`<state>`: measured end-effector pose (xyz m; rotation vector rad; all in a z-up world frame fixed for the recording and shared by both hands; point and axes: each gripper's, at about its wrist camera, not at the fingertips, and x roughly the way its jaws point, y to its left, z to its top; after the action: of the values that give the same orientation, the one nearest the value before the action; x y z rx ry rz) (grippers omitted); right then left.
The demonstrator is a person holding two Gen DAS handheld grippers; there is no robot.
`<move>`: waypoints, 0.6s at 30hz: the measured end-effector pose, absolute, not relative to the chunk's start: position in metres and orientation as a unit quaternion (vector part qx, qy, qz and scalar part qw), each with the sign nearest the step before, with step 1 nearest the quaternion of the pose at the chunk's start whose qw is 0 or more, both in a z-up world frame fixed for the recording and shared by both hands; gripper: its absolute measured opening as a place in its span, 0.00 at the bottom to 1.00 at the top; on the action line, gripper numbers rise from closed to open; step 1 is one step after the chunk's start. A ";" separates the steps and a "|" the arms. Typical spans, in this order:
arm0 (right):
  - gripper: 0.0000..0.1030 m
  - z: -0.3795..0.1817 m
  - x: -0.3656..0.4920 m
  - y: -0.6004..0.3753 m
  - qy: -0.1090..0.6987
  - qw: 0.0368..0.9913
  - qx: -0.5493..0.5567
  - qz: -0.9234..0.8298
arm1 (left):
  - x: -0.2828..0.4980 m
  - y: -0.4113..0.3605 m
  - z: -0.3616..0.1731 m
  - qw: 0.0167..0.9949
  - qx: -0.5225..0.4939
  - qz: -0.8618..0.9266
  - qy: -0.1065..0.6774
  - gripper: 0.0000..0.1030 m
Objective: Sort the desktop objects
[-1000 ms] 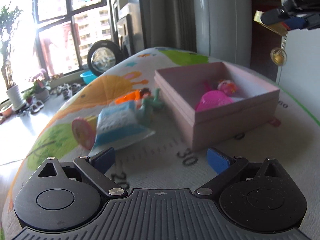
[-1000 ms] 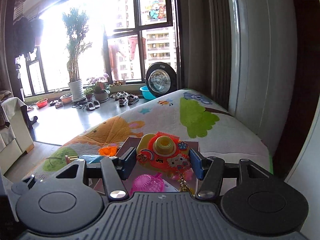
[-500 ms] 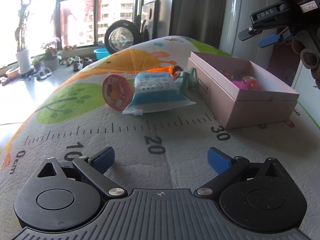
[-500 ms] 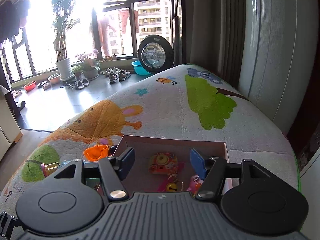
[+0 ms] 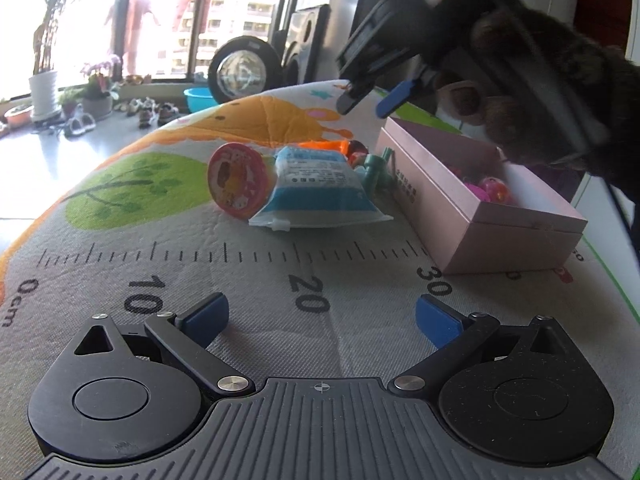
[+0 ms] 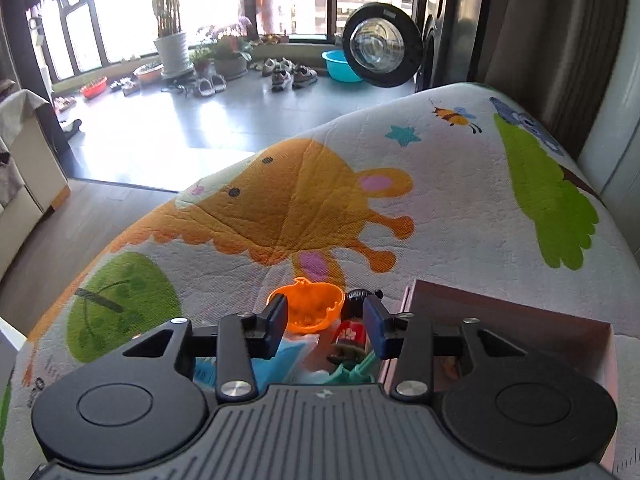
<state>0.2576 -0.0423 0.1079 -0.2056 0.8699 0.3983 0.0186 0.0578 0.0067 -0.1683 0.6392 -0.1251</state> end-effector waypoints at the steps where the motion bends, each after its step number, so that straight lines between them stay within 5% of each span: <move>1: 0.39 0.101 0.268 -0.035 0.416 0.885 -0.104 0.179 | 0.018 0.058 0.007 0.945 -0.084 -0.062 0.311 0.99; 9: 0.38 0.056 0.322 -0.014 0.457 0.866 -0.155 0.134 | 0.018 0.063 0.007 0.945 -0.100 -0.069 0.304 1.00; 18: 0.34 0.056 0.268 -0.008 0.517 0.810 -0.155 0.229 | 0.019 0.064 0.007 0.945 -0.105 -0.069 0.303 1.00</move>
<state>0.2685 -0.0076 0.0559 -0.3305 1.1046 0.4886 0.0189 0.0638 0.0072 -0.2141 0.6175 -0.1399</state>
